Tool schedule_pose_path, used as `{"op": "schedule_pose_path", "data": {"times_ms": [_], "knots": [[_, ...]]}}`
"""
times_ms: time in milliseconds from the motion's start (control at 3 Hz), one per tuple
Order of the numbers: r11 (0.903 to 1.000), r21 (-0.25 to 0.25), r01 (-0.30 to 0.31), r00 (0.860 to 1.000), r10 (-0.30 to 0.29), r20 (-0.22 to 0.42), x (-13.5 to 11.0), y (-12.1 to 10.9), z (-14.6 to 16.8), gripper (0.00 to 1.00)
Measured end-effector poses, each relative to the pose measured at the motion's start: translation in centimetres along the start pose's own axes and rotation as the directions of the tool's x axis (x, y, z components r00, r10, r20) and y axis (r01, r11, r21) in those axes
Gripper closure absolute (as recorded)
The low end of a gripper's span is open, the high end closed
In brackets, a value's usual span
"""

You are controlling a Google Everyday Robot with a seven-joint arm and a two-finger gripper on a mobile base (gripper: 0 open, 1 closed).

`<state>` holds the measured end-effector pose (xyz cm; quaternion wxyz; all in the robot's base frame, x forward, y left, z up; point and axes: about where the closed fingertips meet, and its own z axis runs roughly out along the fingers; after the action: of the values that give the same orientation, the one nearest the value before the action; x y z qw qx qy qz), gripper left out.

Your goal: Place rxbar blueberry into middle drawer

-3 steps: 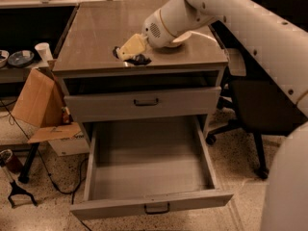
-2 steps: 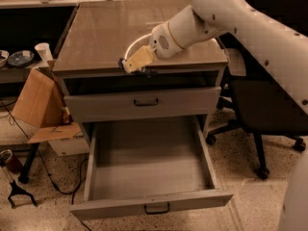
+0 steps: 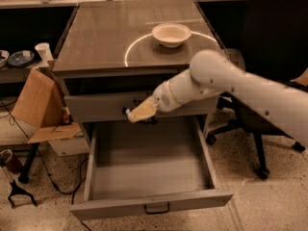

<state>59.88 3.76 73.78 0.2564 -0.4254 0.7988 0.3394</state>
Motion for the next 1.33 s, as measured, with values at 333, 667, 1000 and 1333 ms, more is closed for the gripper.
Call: {"op": "schedule_pose_path", "data": {"times_ms": [333,667,1000,1333], "knots": [[0.9987,0.007,-0.051,0.999,0.051,-0.001,4.7,0.0,5.0,1.0],[0.993,0.077,-0.09,0.988,0.099,-0.119,8.5,-0.7,11.1,1.0],[0.9936,0.06,-0.096,0.96,0.109,-0.258,8.7,2.3,19.0,1.0],[0.9935,0.06,-0.097,0.96,0.109,-0.257,8.8,2.2,19.0,1.0]]}}
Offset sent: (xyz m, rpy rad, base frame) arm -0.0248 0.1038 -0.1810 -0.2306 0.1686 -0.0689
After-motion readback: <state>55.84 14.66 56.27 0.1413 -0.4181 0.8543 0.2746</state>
